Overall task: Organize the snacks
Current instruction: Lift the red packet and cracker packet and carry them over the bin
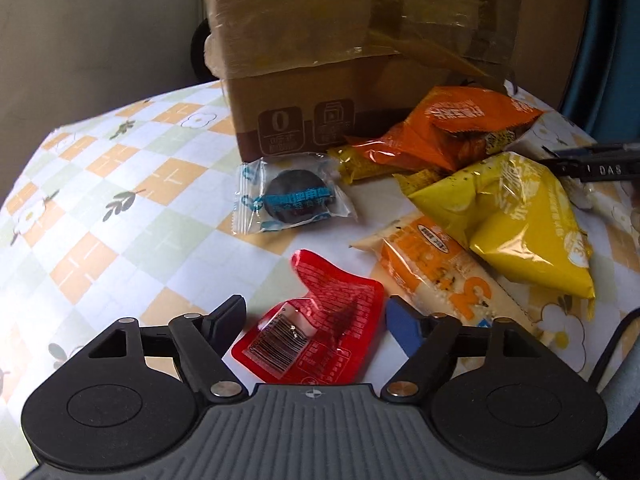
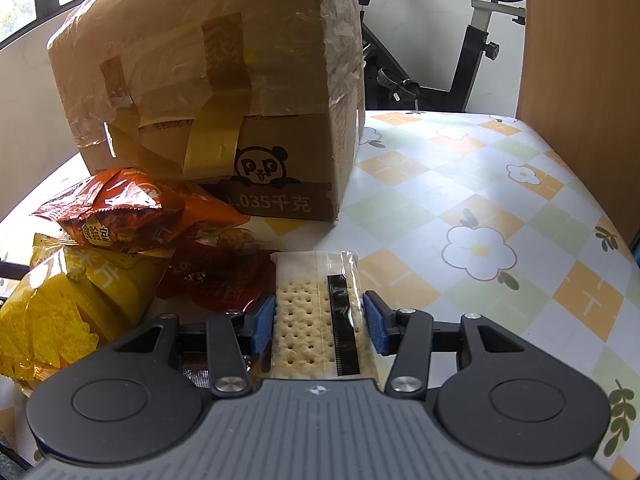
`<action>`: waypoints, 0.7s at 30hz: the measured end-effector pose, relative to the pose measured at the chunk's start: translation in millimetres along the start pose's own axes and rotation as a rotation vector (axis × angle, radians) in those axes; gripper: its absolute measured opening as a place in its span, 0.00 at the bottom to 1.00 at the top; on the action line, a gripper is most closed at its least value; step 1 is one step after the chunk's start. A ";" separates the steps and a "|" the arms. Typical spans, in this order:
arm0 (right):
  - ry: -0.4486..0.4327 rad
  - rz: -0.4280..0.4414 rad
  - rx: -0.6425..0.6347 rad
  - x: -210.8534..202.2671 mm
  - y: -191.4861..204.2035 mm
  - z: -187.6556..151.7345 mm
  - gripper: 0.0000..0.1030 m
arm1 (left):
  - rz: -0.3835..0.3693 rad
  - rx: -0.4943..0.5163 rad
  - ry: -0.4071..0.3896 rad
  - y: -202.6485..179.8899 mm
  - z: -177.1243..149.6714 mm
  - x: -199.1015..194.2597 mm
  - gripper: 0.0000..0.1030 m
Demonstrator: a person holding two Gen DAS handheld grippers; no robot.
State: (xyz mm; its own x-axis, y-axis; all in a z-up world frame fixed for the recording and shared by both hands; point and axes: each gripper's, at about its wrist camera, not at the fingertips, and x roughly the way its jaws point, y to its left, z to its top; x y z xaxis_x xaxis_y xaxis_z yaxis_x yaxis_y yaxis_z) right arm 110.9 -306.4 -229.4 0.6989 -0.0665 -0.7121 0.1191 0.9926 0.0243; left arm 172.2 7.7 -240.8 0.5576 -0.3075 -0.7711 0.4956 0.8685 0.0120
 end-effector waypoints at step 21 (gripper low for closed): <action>-0.075 0.009 0.043 -25.0 -4.3 9.4 0.46 | 0.035 -0.197 -0.125 16.7 1.2 -39.2 0.50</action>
State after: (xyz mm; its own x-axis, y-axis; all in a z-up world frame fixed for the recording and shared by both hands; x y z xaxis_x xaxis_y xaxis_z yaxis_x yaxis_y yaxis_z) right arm 99.5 -309.9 -205.2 0.7505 -0.0668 -0.6575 0.1418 0.9880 0.0614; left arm 159.5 33.8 -209.6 0.6563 -0.3108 -0.6875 0.3416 0.9349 -0.0965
